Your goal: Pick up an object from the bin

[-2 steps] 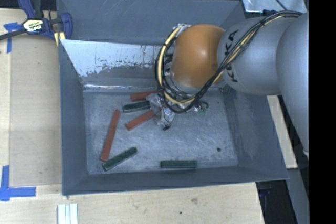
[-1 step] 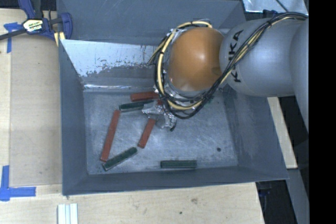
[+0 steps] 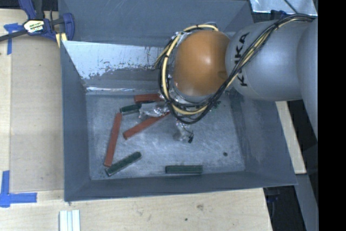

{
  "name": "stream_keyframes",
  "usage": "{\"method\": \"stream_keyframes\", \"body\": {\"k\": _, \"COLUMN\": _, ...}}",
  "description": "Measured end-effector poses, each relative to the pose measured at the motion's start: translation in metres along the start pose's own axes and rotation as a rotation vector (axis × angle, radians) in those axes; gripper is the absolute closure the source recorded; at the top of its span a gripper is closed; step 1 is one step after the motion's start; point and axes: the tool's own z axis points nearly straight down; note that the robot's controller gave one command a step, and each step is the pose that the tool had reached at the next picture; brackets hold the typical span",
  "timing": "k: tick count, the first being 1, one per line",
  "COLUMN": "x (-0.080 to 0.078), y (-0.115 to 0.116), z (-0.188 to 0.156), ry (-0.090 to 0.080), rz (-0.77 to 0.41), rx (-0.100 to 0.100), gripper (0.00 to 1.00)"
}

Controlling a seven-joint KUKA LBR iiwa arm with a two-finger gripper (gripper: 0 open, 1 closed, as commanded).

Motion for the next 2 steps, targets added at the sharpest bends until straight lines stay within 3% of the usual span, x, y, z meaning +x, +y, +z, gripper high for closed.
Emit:
{"method": "stream_keyframes", "body": {"k": 1, "x": -0.001, "y": 0.0, "z": -0.001, "ry": -0.002, "rz": 0.001, "rx": 0.0, "gripper": 1.0}}
{"method": "stream_keyframes", "body": {"k": 2, "x": 0.015, "y": -0.007, "z": -0.136, "ry": 0.001, "rz": 0.03, "rx": 0.0, "gripper": 1.0}}
